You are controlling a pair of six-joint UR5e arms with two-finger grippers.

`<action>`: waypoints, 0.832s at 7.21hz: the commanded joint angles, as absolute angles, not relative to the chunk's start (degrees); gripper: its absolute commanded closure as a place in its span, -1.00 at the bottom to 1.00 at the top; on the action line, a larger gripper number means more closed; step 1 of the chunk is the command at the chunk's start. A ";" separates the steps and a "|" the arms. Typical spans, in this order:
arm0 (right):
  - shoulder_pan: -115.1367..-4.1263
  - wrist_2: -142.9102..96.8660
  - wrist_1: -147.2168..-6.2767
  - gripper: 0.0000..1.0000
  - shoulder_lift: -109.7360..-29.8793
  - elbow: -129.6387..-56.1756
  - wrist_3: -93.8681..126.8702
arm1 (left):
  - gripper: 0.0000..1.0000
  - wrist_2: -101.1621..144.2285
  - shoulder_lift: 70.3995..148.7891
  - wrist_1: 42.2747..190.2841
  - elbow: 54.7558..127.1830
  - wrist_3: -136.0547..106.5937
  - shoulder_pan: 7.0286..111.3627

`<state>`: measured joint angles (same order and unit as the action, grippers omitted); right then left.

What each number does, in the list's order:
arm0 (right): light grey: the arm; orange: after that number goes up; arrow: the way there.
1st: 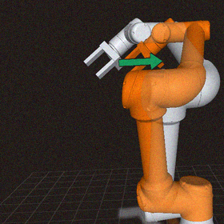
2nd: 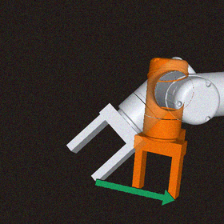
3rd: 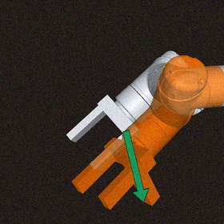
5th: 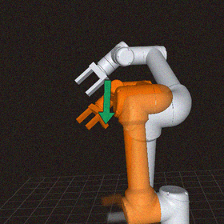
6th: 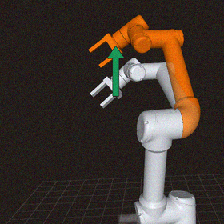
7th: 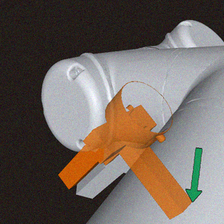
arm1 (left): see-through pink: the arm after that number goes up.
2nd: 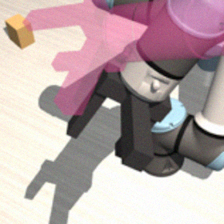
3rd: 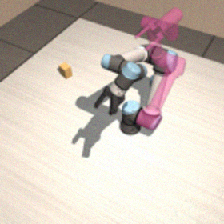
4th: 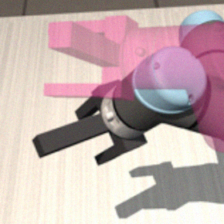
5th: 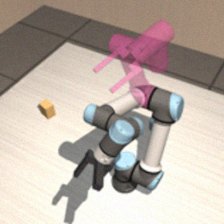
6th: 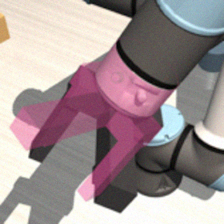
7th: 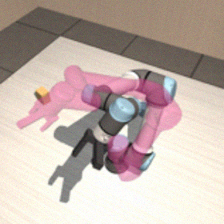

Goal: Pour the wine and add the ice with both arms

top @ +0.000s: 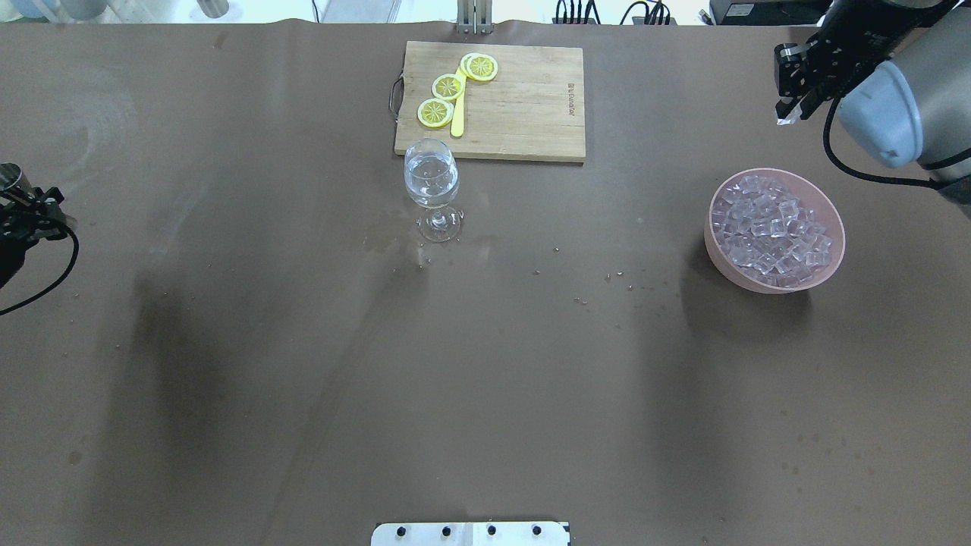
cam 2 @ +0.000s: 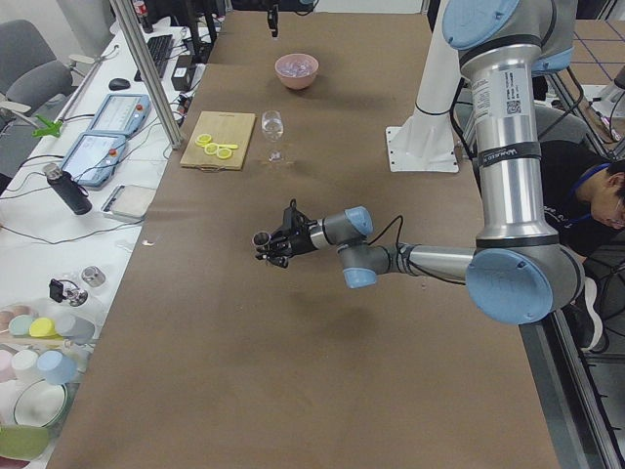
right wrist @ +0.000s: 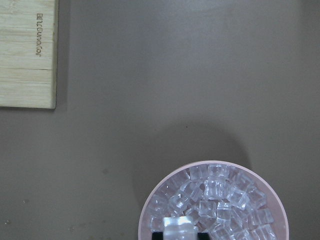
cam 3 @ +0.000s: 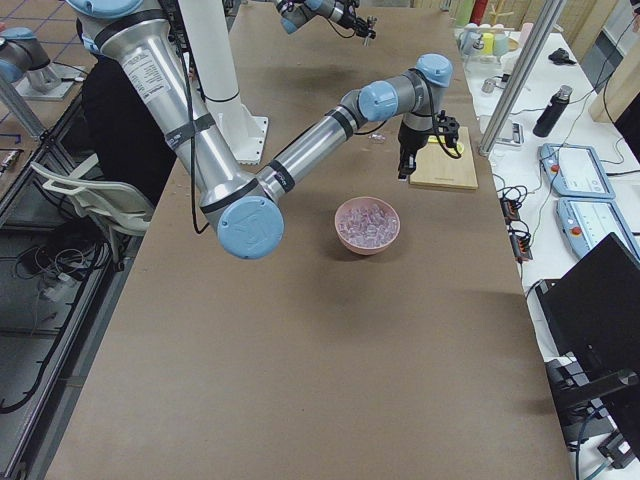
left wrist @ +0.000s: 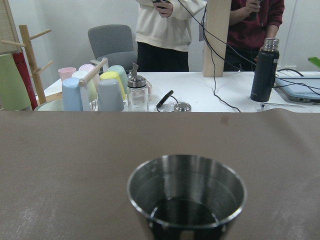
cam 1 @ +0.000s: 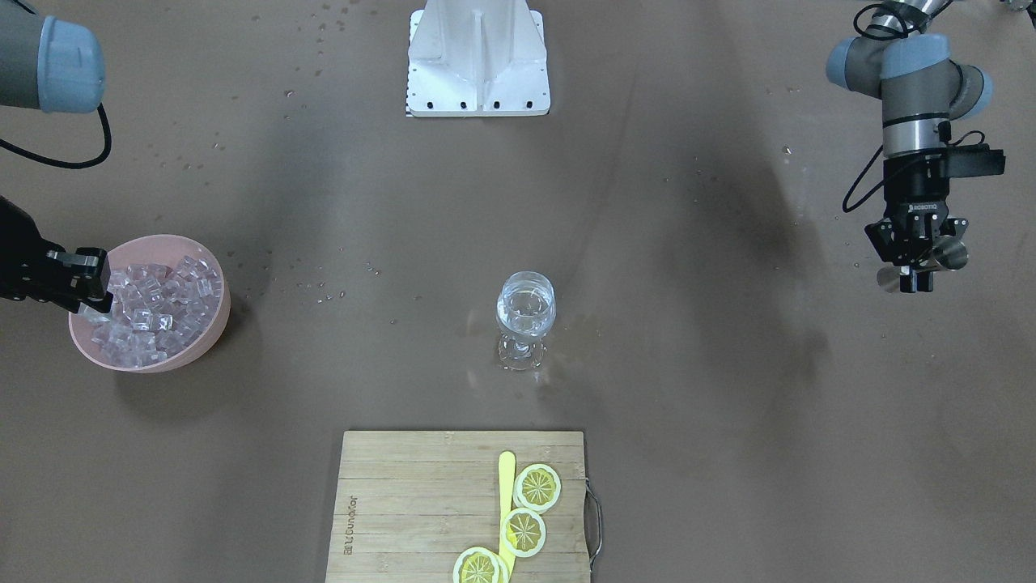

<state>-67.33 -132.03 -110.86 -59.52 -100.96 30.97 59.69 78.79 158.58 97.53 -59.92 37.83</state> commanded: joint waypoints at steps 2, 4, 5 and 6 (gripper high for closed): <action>-67.59 -132.19 -110.92 1.00 -59.41 -101.07 31.02 | 0.86 59.33 83.98 144.79 107.55 -47.44 37.97; -67.59 -132.19 -110.92 1.00 -59.50 -100.99 30.94 | 0.87 59.15 89.09 135.68 109.58 -46.23 37.62; -67.59 -132.19 -110.92 1.00 -59.50 -101.16 30.94 | 0.87 59.15 91.04 132.22 110.90 -46.14 37.01; -67.59 -132.19 -111.00 1.00 -59.50 -101.51 31.02 | 0.88 59.15 94.53 129.66 110.83 -46.14 36.04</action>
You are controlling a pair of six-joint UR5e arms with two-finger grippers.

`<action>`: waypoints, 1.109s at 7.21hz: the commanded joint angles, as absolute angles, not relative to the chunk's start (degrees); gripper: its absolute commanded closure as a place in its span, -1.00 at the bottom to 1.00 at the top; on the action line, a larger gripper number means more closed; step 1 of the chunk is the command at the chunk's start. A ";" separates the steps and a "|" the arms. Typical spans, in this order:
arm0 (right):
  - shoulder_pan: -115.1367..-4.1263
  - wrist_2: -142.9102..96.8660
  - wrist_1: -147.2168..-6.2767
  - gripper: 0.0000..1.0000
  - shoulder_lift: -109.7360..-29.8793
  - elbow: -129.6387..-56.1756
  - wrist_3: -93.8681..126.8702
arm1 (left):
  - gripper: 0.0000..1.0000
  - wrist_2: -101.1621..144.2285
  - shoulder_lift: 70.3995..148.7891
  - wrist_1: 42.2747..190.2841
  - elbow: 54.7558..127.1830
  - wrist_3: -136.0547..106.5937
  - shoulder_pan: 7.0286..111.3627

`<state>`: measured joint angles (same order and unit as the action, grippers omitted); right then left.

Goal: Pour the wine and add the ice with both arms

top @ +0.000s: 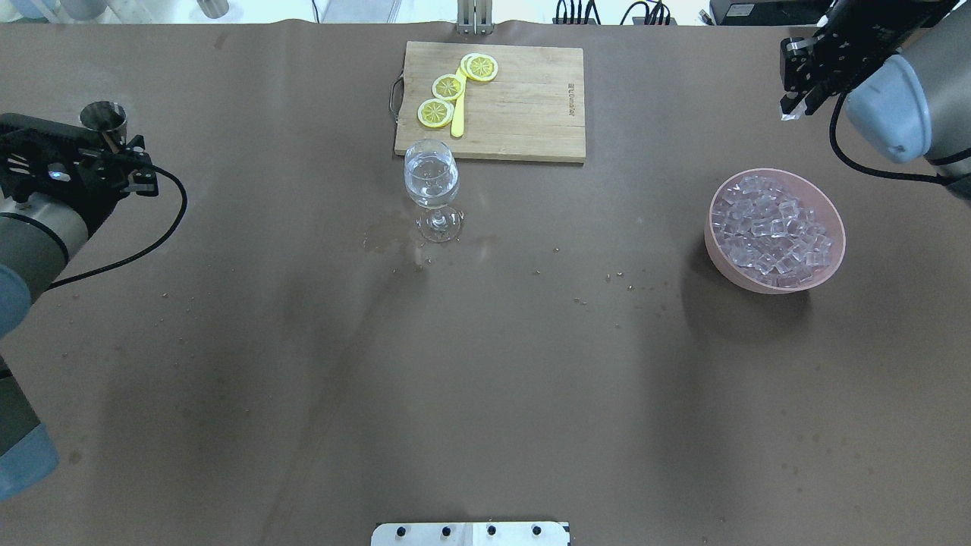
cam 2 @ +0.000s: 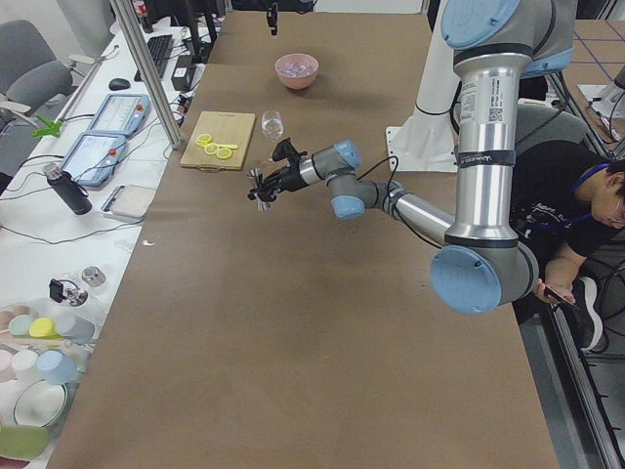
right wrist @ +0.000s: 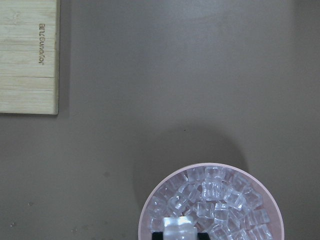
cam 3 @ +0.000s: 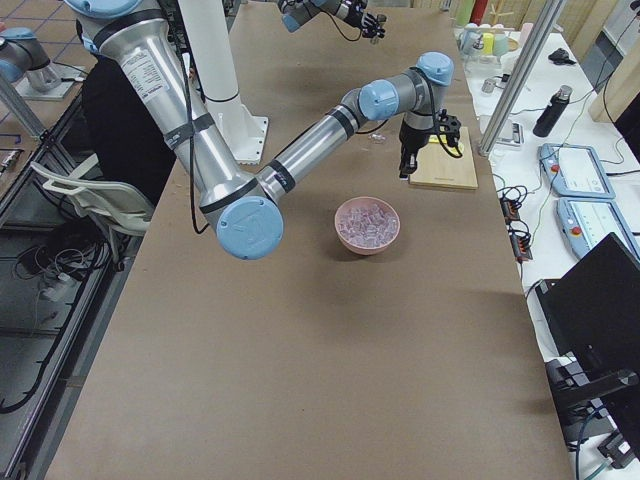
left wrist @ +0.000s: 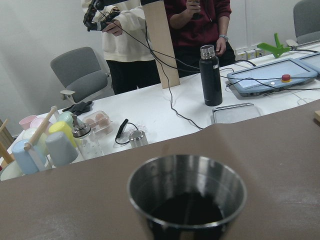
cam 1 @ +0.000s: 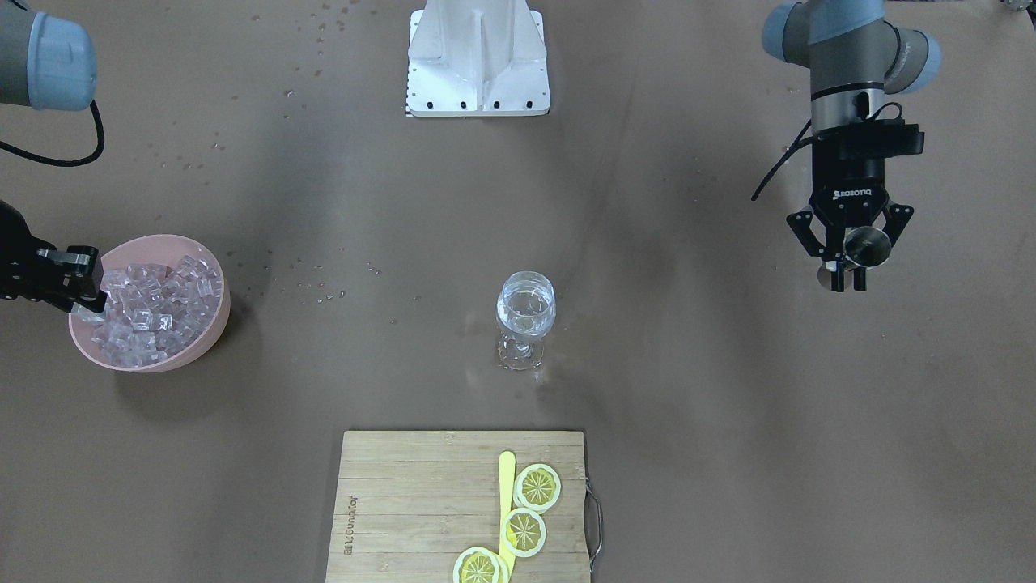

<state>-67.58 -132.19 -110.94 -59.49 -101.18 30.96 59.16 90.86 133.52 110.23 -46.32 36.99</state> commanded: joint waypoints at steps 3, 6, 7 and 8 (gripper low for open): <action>-67.68 -132.01 -110.92 1.00 -58.80 -101.51 31.03 | 0.90 57.40 104.91 119.83 110.74 -46.14 32.71; -67.68 -132.10 -111.00 1.00 -58.10 -101.07 31.03 | 0.96 52.56 113.79 106.74 110.83 -46.05 29.62; -67.68 -132.10 -111.18 1.00 -58.01 -101.07 31.03 | 0.96 50.64 114.95 104.35 110.83 -46.05 28.75; -67.68 -132.10 -111.18 1.00 -58.09 -101.07 31.03 | 0.97 49.06 116.00 102.50 110.48 -46.05 27.26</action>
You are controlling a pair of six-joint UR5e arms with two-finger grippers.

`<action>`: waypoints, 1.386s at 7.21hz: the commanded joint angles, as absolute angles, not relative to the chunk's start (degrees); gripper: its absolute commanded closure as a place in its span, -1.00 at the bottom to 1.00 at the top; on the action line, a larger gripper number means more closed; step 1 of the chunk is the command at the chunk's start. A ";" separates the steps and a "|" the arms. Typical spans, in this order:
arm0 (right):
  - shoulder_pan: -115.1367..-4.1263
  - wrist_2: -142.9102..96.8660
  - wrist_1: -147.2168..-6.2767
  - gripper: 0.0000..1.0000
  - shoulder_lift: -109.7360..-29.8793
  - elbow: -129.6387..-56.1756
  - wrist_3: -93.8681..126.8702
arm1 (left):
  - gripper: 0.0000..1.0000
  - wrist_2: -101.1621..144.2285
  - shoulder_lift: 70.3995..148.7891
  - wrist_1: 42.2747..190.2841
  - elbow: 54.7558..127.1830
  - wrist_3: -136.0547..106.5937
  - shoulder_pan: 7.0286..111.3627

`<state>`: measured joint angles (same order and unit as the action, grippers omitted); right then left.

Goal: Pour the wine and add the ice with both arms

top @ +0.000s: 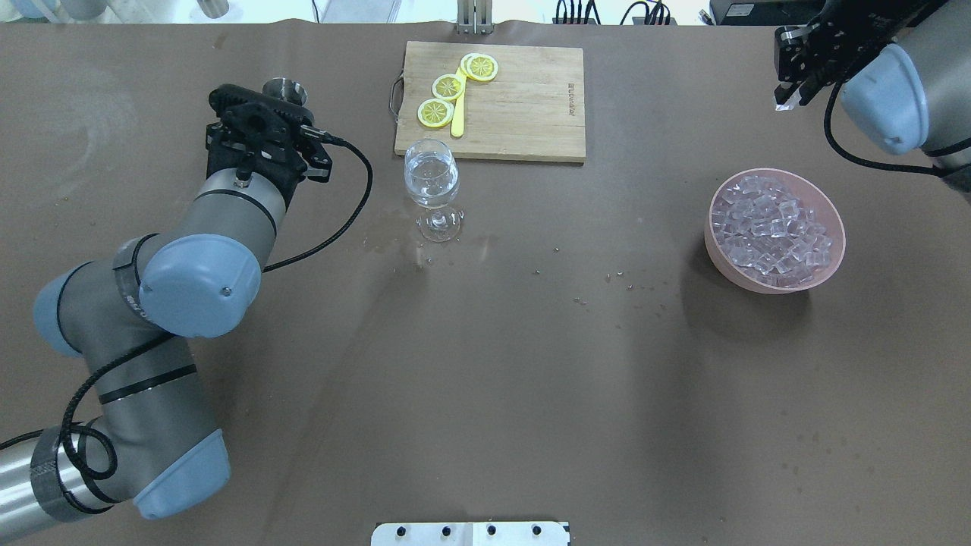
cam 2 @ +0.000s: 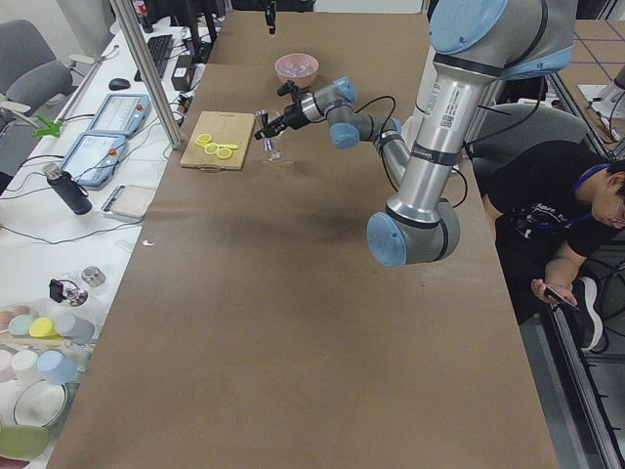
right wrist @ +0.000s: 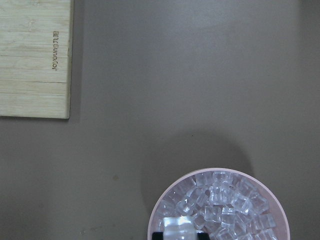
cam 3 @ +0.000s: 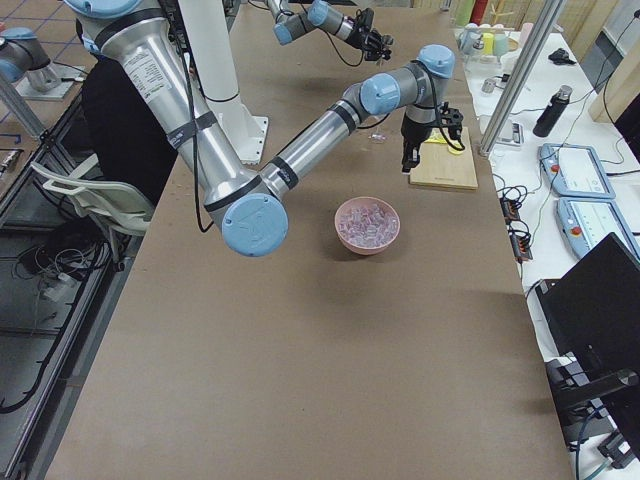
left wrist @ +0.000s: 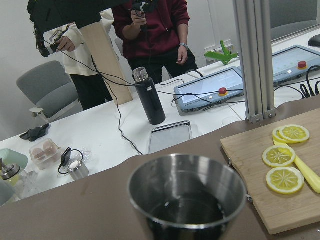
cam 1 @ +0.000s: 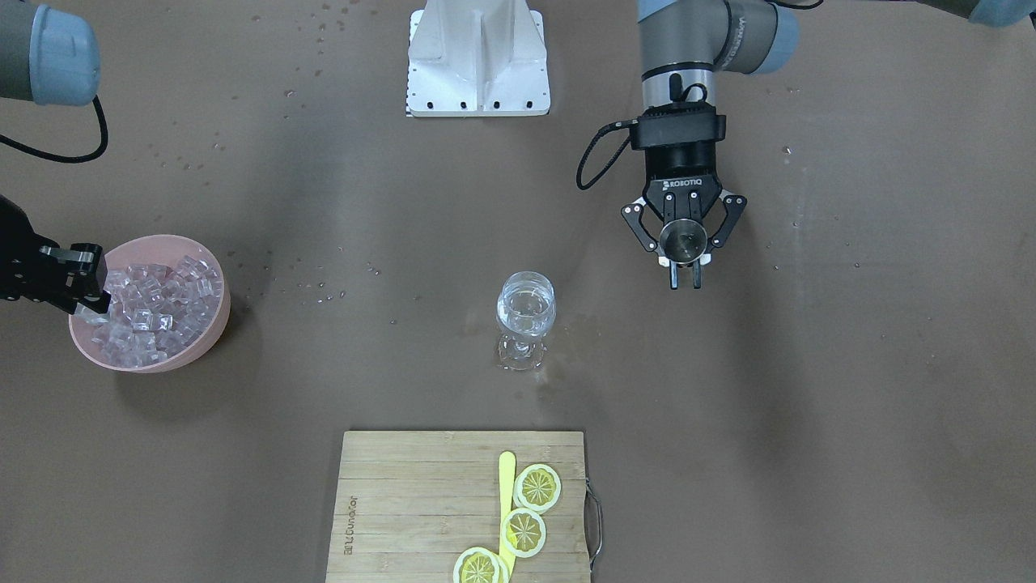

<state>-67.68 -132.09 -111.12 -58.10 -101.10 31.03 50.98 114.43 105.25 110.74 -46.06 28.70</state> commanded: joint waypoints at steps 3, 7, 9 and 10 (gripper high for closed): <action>-67.68 -132.10 -111.27 1.00 -58.01 -101.07 31.03 | 0.97 46.23 120.93 95.90 109.17 -46.14 24.26; -67.68 -132.10 -111.27 1.00 -57.92 -100.90 31.03 | 0.98 46.14 125.05 90.73 105.13 -46.23 24.17; -67.59 -132.10 -111.27 1.00 -57.92 -100.81 31.11 | 1.00 46.14 125.68 88.26 103.81 -46.14 23.99; -67.59 -132.01 -111.27 1.00 -57.92 -100.81 31.11 | 1.00 46.14 127.16 87.37 101.97 -46.23 23.91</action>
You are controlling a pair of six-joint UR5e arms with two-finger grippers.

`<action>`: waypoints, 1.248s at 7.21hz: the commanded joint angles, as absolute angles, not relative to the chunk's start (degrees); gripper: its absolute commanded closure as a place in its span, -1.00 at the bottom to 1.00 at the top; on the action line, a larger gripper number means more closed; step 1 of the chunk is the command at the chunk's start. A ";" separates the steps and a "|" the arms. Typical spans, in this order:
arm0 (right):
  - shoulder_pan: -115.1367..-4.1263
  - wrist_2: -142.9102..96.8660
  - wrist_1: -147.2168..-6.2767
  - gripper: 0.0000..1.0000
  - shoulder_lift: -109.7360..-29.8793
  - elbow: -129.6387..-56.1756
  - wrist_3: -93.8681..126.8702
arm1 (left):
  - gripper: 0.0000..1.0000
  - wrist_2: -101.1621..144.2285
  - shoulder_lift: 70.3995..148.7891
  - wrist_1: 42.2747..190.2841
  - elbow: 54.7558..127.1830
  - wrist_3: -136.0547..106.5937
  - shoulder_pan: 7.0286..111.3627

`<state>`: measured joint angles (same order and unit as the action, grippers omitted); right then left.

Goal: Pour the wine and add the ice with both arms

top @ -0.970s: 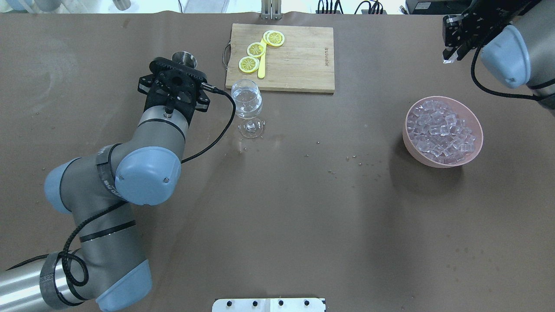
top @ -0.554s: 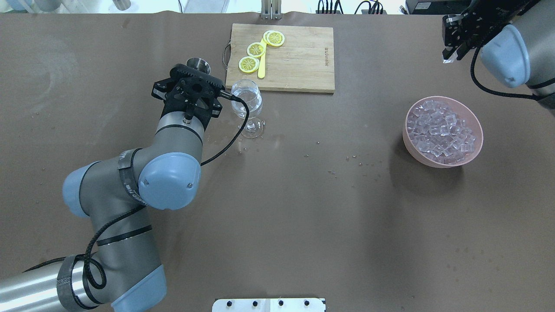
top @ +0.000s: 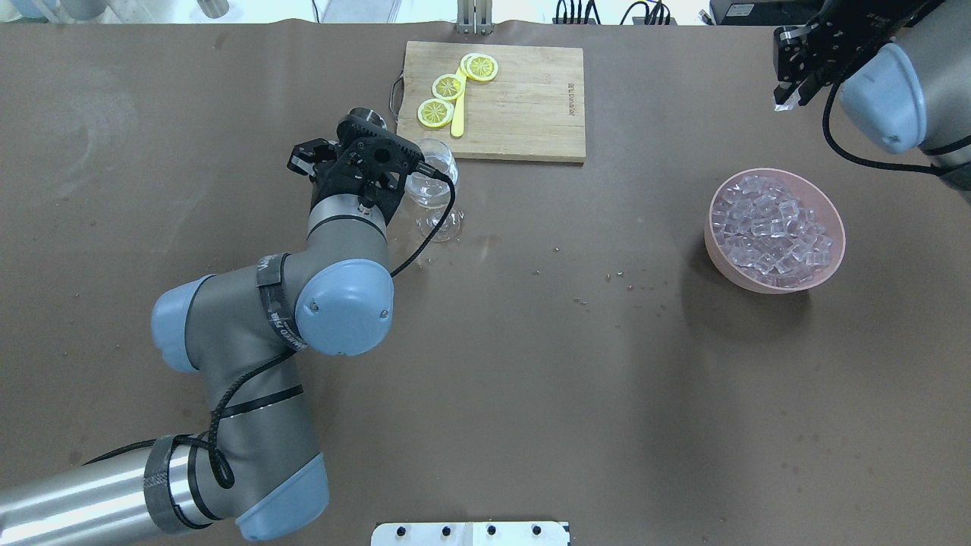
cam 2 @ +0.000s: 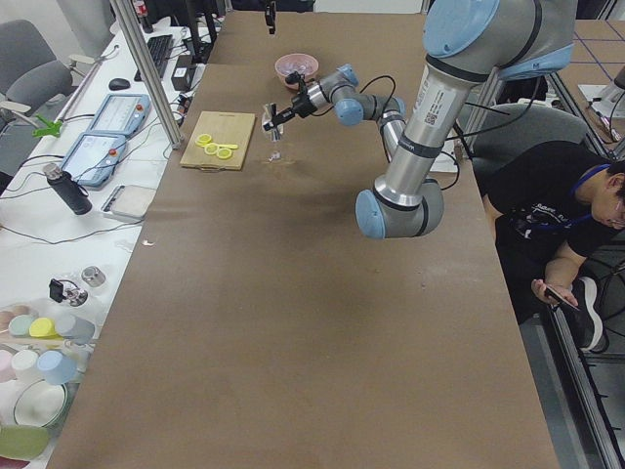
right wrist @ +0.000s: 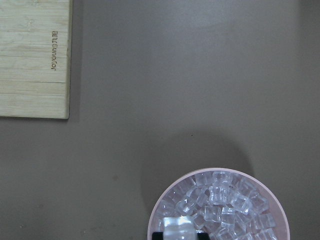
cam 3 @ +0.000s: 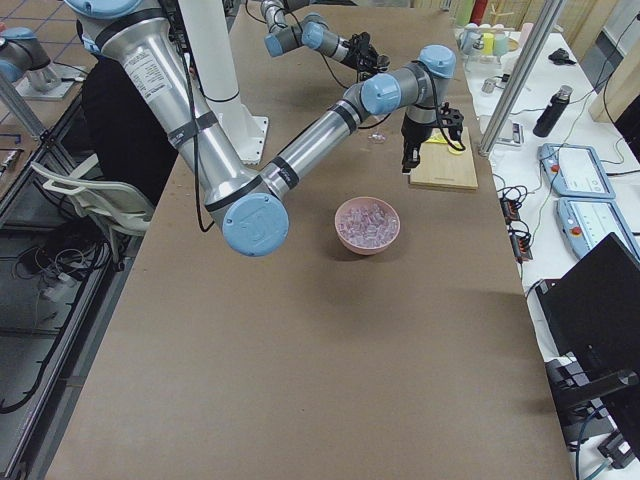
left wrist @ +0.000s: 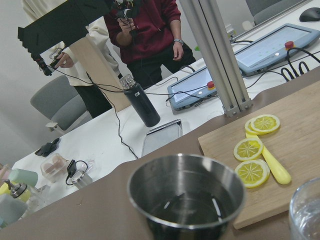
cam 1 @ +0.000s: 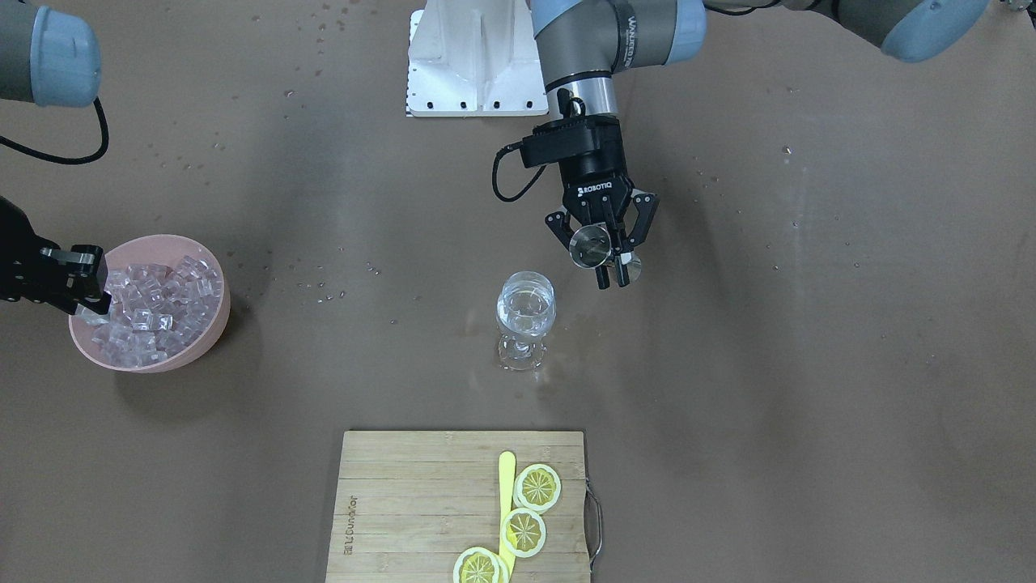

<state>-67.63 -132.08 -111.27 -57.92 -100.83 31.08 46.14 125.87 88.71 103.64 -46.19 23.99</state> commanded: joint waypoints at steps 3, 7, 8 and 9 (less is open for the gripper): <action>-67.59 -132.10 -111.36 1.00 -58.01 -100.81 31.11 | 1.00 44.56 131.30 80.18 100.19 -46.14 23.91; -67.59 -132.19 -112.94 1.00 -57.39 -101.07 31.11 | 1.00 43.95 132.97 79.45 96.61 -46.14 23.82; -67.59 -132.19 -112.94 1.00 -57.31 -101.07 31.11 | 1.00 43.77 133.67 77.45 95.90 -46.14 23.82; -67.59 -132.27 -112.94 1.00 -57.30 -101.07 31.11 | 1.00 43.77 134.03 74.65 96.24 -46.06 23.82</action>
